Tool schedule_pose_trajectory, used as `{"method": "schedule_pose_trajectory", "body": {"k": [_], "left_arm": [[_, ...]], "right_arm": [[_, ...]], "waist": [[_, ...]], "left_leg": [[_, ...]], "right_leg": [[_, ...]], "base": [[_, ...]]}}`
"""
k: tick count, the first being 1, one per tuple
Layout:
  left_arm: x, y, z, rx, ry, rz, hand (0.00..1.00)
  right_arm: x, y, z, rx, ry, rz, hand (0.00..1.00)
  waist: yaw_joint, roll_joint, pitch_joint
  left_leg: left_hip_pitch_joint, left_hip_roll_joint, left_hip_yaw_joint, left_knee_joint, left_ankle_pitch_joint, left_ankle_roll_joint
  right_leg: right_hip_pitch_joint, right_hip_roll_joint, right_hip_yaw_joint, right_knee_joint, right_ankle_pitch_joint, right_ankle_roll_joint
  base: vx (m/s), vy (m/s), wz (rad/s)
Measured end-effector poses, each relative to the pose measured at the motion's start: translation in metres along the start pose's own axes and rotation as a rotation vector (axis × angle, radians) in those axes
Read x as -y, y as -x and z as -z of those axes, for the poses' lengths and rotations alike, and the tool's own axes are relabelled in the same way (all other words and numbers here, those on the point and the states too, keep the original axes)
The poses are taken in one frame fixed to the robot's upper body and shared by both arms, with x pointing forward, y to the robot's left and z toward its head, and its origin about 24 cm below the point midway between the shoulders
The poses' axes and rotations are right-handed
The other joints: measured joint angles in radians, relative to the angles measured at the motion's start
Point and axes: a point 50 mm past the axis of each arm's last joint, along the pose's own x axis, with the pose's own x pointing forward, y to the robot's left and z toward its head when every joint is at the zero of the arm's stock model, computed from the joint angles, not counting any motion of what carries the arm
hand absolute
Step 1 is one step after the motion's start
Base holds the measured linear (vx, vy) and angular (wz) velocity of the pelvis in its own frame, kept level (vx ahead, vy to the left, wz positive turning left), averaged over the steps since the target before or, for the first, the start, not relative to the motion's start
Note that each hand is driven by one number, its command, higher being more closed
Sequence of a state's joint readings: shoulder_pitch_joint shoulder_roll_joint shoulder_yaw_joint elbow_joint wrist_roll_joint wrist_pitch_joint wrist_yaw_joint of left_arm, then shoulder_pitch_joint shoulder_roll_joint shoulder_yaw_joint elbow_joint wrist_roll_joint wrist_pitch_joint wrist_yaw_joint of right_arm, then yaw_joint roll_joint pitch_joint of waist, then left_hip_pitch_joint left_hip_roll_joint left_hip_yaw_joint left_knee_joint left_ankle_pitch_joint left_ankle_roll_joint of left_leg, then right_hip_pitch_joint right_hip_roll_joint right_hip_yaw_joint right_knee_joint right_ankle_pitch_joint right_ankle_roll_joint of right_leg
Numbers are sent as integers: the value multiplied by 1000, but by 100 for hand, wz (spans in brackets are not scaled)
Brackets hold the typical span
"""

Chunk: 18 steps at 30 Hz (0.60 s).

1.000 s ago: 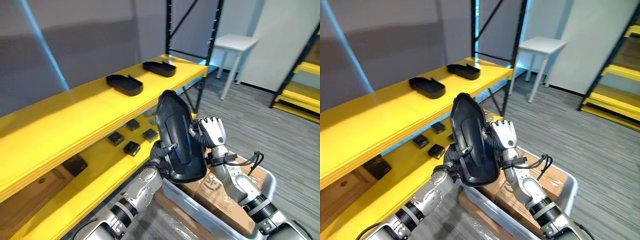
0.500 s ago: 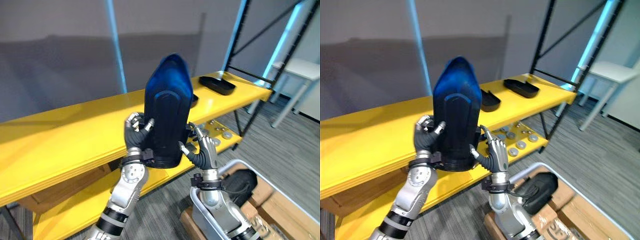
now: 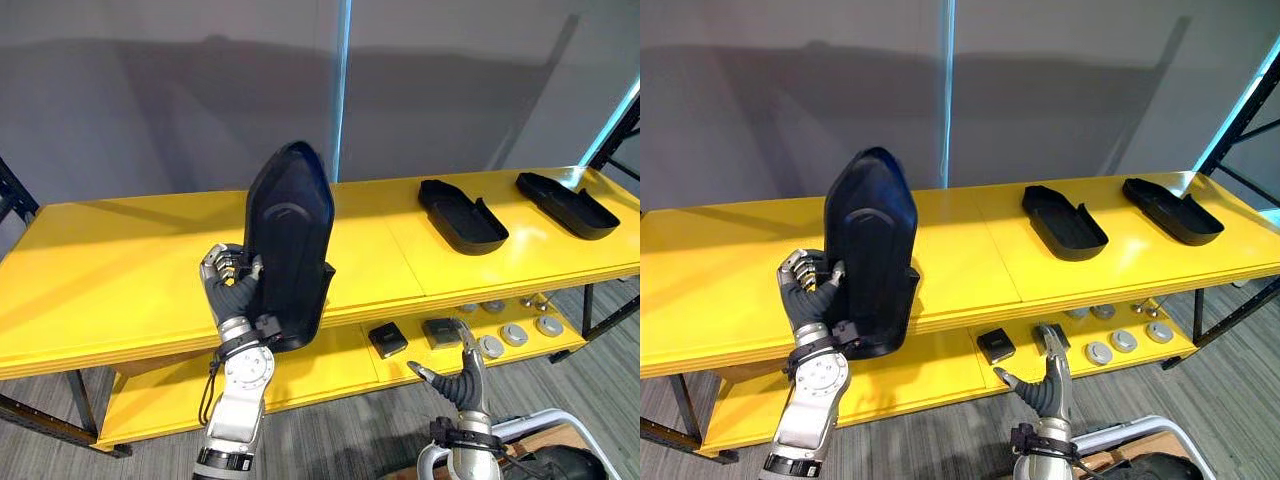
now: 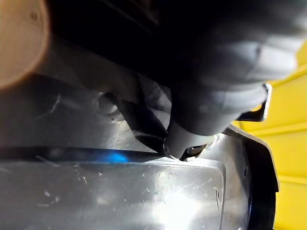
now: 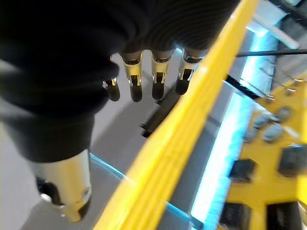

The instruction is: Walk over and take plastic housings, then place them on the shelf

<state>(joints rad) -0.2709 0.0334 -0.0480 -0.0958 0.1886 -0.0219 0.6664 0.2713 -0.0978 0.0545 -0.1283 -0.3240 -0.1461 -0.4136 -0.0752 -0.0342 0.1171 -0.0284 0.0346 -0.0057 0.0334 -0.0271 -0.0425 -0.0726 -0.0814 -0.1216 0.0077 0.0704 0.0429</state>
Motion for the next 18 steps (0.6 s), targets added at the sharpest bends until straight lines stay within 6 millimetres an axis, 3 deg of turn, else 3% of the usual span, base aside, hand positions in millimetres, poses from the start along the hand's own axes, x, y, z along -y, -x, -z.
{"method": "schedule_pose_trajectory", "body": {"k": [6, 9, 11, 15, 18], "left_arm": [[-22, -28, 12, -86, 60, -98, 100], [-15, -48, 15, -157, 151, -79, 100], [-3, -70, 4, -157, 211, -52, 100], [26, -120, -38, -130, 333, 20, 100], [38, -135, -54, -135, 356, 65, 100]], "right_arm": [[21, 3, -24, 79, -147, -1, 0], [20, 6, -21, 58, -179, -33, 0], [18, 9, -20, 46, -201, -60, 0], [0, 14, -26, 58, -230, -156, 0], [-11, 19, -29, 58, -256, -223, 0]], "waist": [[-33, 8, 5], [-50, 8, 8], [-62, 9, 14], [-80, 8, 59], [-85, 8, 82]], "left_leg": [[-24, 2, 70, -41, -3, -7], [-24, 3, 90, -48, -2, -8], [-38, 3, 93, -46, -1, -8], [-57, 1, 129, -40, 10, -9], [-63, 0, 143, -38, 10, -8]], "right_leg": [[-63, 1, 37, -1, 6, -1], [-75, 5, 56, -2, 8, -2], [-88, 4, 57, -2, 10, -2], [-116, 3, 84, -8, 24, -8], [-116, 3, 89, -29, 34, -10]], "base": [[-7, 19, -18], [22, 10, -17], [33, 3, -7], [34, 2, -14], [38, 10, -14]]}}
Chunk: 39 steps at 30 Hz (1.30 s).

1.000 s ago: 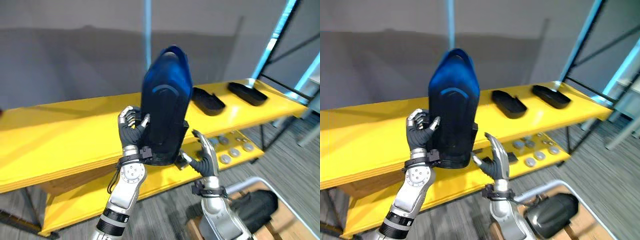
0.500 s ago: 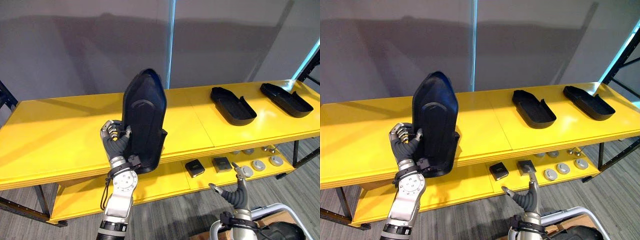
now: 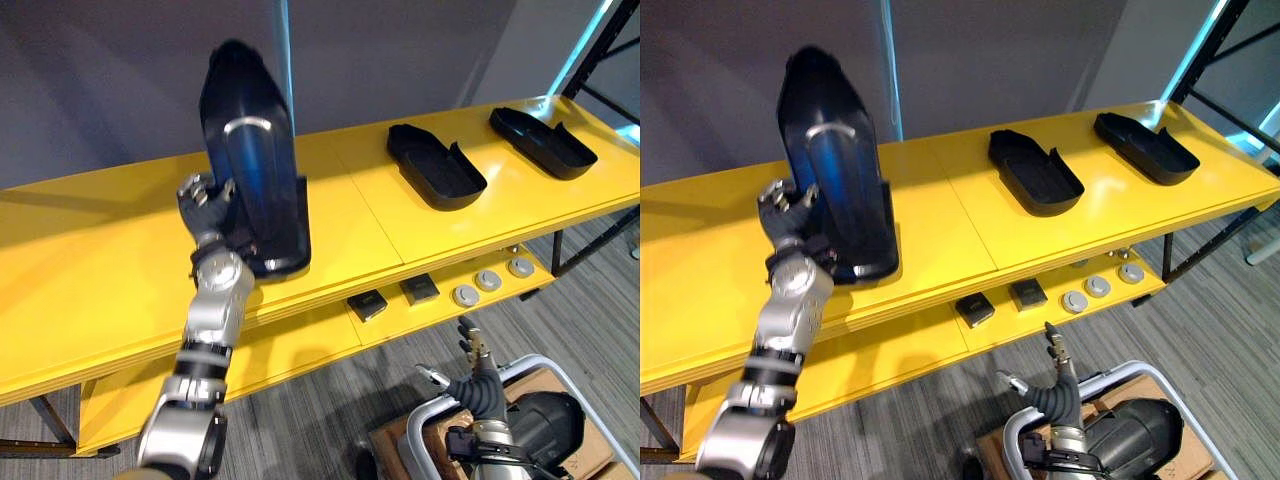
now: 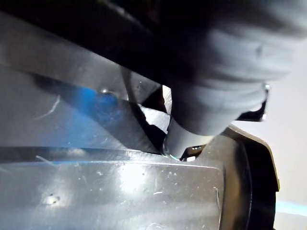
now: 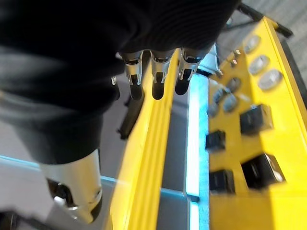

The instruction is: Walk over and take plastic housings, then place them on the shelf

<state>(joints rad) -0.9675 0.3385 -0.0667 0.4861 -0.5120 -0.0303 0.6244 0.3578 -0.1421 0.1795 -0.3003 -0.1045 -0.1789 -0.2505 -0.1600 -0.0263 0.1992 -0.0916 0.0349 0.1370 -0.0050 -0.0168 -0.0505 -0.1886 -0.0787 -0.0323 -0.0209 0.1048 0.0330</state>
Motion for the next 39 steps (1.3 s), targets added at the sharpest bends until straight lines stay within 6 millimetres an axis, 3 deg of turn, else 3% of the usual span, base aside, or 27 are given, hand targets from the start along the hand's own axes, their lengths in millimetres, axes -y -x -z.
{"method": "schedule_pose_trajectory", "body": {"k": [3, 9, 24, 25, 29, 39], "left_arm": [[13, -18, -15, -22, -8, 30, 100], [4, -45, -28, -63, -128, -16, 100], [-29, -55, -23, -154, -243, -263, 100], [-29, -54, -23, -154, -245, -267, 0], [-19, -50, -17, -166, -240, -258, 0], [-16, -49, -12, -187, -237, -215, 0]], "right_arm": [[-14, 3, 0, -7, -22, -70, 0], [-36, 11, 8, -52, -47, -173, 0], [-43, 16, 12, -73, -46, -214, 0], [-43, 16, 14, -80, -44, -214, 0], [-44, 17, 15, -86, -40, -220, 0], [-45, 17, 15, -85, -38, -230, 0]], "waist": [[-19, -1, 39], [-32, -16, 74], [-40, -36, 108], [-40, -36, 108], [-29, -36, 108], [-20, -36, 108]], "left_leg": [[-9, 0, 1, 1, 0, 0], [-20, 0, 24, 2, 1, 2], [-21, 0, 21, 3, 4, 5], [-21, 0, 20, 3, 5, 7], [-19, 0, 12, 3, 10, 10], [-20, 1, -6, 2, 22, 12]], "right_leg": [[-7, 0, 0, -5, 4, -4], [-26, 2, 20, -5, 6, -6], [-25, 3, 21, -5, 7, -7], [-25, 2, 20, -5, 7, -7], [-19, 2, 12, -6, 7, -7], [-2, 2, -5, -23, 21, -12]], "base": [[10, 2, 0], [21, 7, -9], [1, 1, 0], [-6, 5, 4], [-4, 3, 6], [-5, 1, 5]]}}
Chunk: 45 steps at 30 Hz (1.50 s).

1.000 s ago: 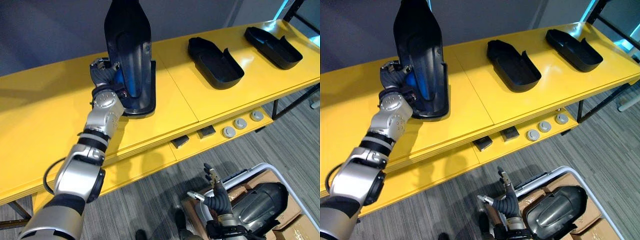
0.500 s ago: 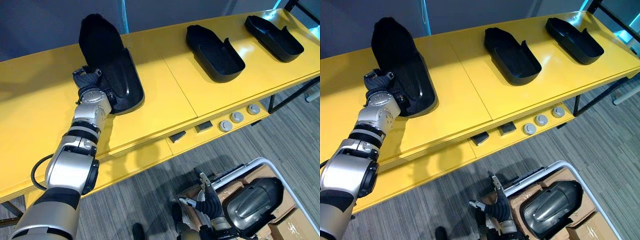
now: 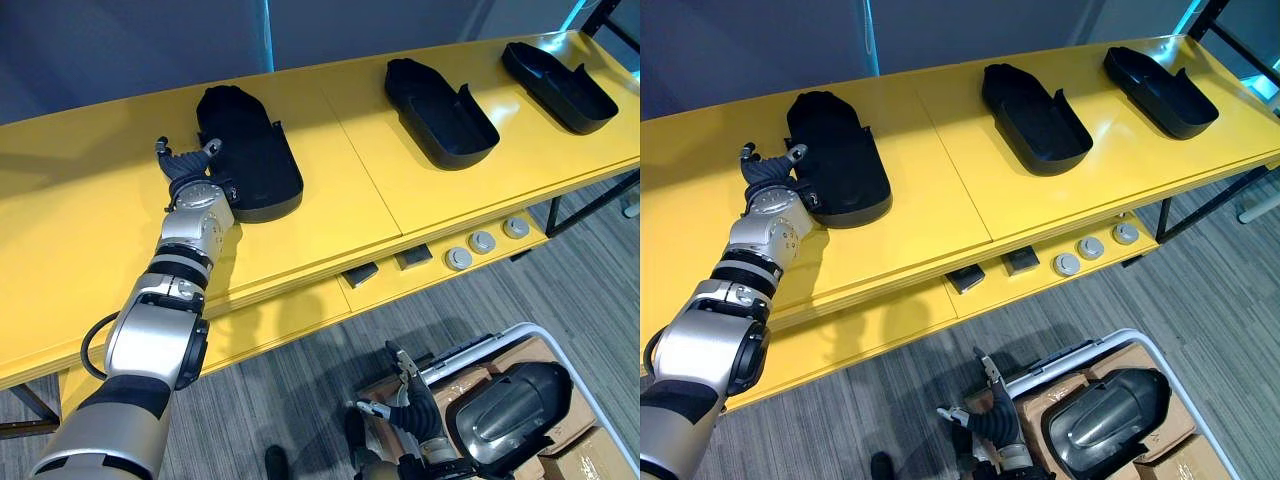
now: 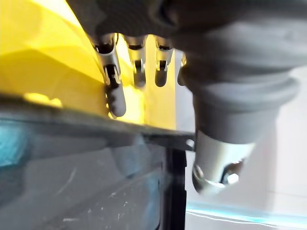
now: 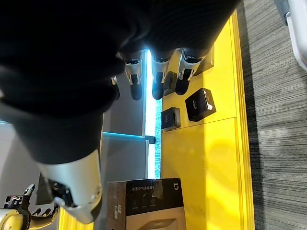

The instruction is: Walk over and take plastic housings, then place them on the shelf

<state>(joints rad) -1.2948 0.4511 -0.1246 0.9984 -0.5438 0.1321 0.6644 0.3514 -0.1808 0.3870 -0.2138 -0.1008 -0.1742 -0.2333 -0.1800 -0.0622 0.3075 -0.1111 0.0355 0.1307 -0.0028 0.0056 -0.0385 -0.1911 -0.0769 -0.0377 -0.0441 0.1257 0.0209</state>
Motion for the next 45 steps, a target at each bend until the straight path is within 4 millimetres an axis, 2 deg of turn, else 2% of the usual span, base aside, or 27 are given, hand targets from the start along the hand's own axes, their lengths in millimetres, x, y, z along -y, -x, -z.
{"method": "schedule_pose_trajectory", "body": {"k": [7, 14, 19, 23, 25, 27, 28, 30, 31, 33, 34, 36, 38, 41, 42, 45], "left_arm": [[3, 2, -5, 20, 10, 14, 0], [13, 15, -41, 236, -20, 58, 0], [3, 15, -55, 373, -110, -23, 0], [-3, 39, -67, 571, -105, -26, 0], [-10, 68, -49, 652, -50, 12, 0], [-19, 82, -31, 668, -32, 24, 0], [-27, 93, -14, 665, -21, 37, 0], [-39, 113, 17, 611, -3, 66, 0], [-42, 119, 25, 595, 1, 79, 0], [-49, 145, 53, 535, 2, 162, 0], [-50, 152, 59, 520, 4, 187, 0], [-54, 183, 74, 471, 34, 287, 0], [-60, 202, 83, 433, 61, 327, 0], [-69, 218, 101, 356, 56, 325, 0], [-77, 223, 111, 302, 34, 303, 100], [-84, 228, 130, 211, 12, 295, 100]], "right_arm": [[0, 0, 0, 1, 0, 1, 0], [2, -2, 0, 4, 4, -4, 0], [5, -7, 3, -3, -11, -2, 0], [13, -10, 3, -2, 0, 24, 0], [29, -12, 5, -5, 22, 93, 0], [40, -12, 5, -6, 38, 144, 0], [51, -13, 5, -4, 52, 201, 0], [65, -12, 5, -3, 69, 279, 0], [68, -12, 5, -2, 73, 297, 0], [76, -11, 4, 0, 90, 362, 0], [77, -10, 4, 0, 97, 373, 0], [82, -9, 4, -2, 103, 410, 0], [86, -6, 5, -6, 115, 447, 0], [96, 0, 3, -1, 129, 540, 0], [101, 3, 2, 10, 135, 571, 0], [111, 10, 3, 6, 152, 641, 0]], "waist": [[-1, 0, 0], [2, 2, -4], [2, 6, -40], [8, 25, -96], [33, 40, -136], [38, 56, -167], [41, 68, -185], [58, 73, -201], [61, 73, -208], [64, 72, -223], [64, 73, -227], [63, 73, -241], [61, 75, -251], [63, 78, -253], [67, 78, -253], [75, 79, -254]], "left_leg": [[-1, 0, -5, -5, 11, -3], [45, 0, -24, -17, 16, -4], [70, 1, -28, -26, 21, -4], [91, 0, -50, -29, 21, -4], [136, 0, -57, -47, 21, -4], [144, 0, -63, -62, 21, -4], [157, -1, -72, -77, 21, -3], [180, -2, -80, -85, 22, -3], [182, -2, -81, -87, 22, -3], [188, -4, -91, -88, 23, -3], [186, -6, -95, -88, 23, -2], [186, -8, -96, -88, 23, -2], [186, -7, -95, -88, 23, -2], [184, -4, -88, -88, 22, -3], [183, 0, -71, -88, 20, -5], [183, 7, -37, -87, 14, -14]], "right_leg": [[1, 0, -3, -4, 5, 1], [54, 0, -20, -14, 5, 1], [79, 2, -29, -16, 4, 1], [112, 0, -47, -24, 3, 1], [158, 2, -60, -32, -5, 4], [164, 3, -66, -32, -10, 6], [176, 2, -82, -31, -14, 9], [196, 0, -90, -23, -23, 13], [196, 0, -91, -19, -26, 13], [206, -4, -106, -14, -30, 16], [207, -6, -108, -14, -30, 16], [207, -8, -108, -14, -34, 22], [207, -8, -107, -14, -36, 26], [202, -5, -101, -14, -37, 28], [191, 0, -82, -13, -37, 28], [176, 8, -49, -13, -36, 29]], "base": [[2, 2, 1], [25, 26, 6], [12, 23, 4], [23, 29, 13], [36, 34, 16], [9, 26, 13], [9, 27, 25], [-11, 25, 18], [-31, 15, 7], [-19, 9, 14], [-24, 12, 13], [-10, 5, 2], [0, 0, 0], [4, 0, -9], [2, -1, -29], [13, -5, -33]]}}
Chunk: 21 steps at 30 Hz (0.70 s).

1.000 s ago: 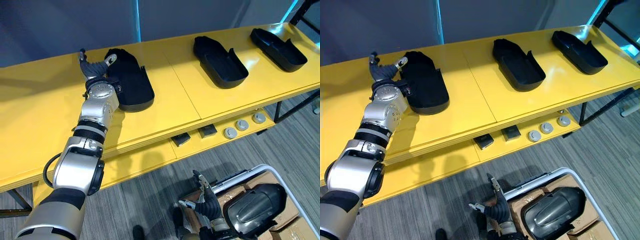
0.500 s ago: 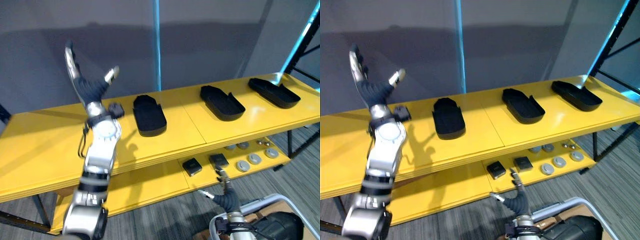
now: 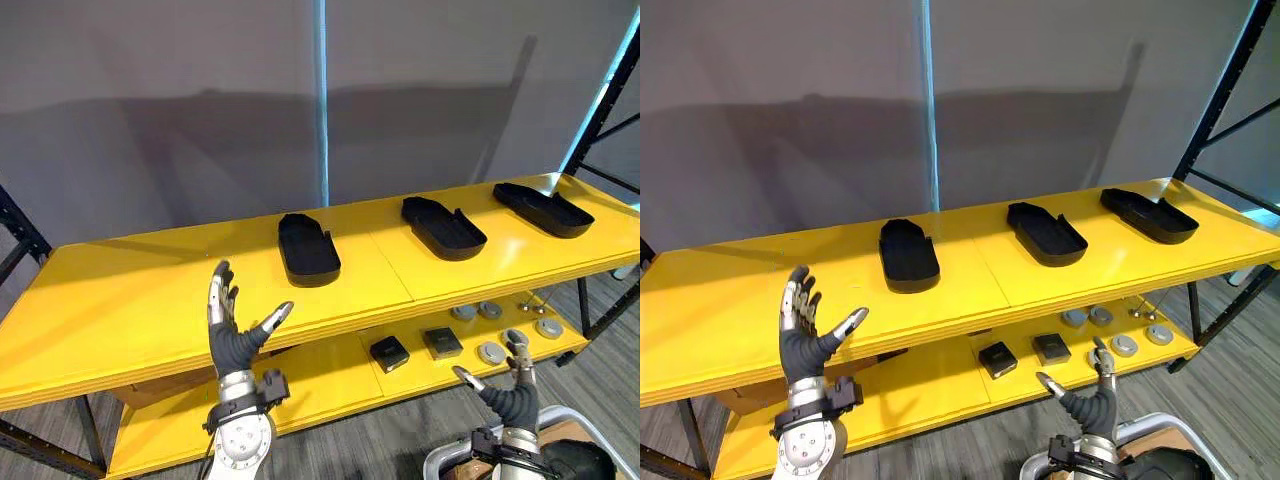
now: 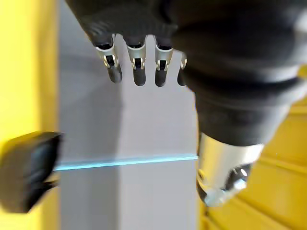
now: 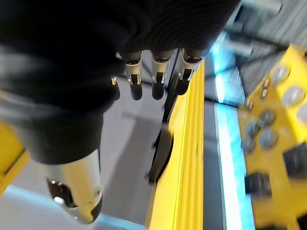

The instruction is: Walk over and take plastic housings, then place them on the shelf

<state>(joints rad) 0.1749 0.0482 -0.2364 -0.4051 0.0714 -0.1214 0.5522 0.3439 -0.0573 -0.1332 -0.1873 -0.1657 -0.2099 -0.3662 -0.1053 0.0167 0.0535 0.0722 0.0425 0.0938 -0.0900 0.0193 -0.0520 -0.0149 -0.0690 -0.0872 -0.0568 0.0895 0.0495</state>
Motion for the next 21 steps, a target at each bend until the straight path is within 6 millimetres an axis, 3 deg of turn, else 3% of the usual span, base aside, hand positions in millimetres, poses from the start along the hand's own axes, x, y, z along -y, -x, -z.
{"method": "schedule_pose_trajectory", "body": {"k": [10, 15, 21], "left_arm": [[3, 3, 57, -256, 0, 104, 100], [18, -48, 50, -179, 49, 118, 100], [30, -83, 50, -163, 38, 112, 100]], "right_arm": [[7, 8, 3, -26, 2, 15, 0], [-2, 4, -2, -2, -17, -50, 0], [-17, 3, -8, 11, -76, -118, 0]], "waist": [[-15, 9, 3], [-27, 14, 39], [-46, 20, 77]], "left_leg": [[-23, 16, 47, 4, -10, -13], [-77, 17, 50, 16, -10, -13], [-87, 20, 77, 25, -12, -14]], "right_leg": [[-45, 20, 45, 0, 6, -8], [-95, 20, 49, 1, 16, -15], [-115, 24, 70, 1, 18, -16]], "base": [[26, -9, -16], [8, -4, -2], [42, -3, -10]]}}
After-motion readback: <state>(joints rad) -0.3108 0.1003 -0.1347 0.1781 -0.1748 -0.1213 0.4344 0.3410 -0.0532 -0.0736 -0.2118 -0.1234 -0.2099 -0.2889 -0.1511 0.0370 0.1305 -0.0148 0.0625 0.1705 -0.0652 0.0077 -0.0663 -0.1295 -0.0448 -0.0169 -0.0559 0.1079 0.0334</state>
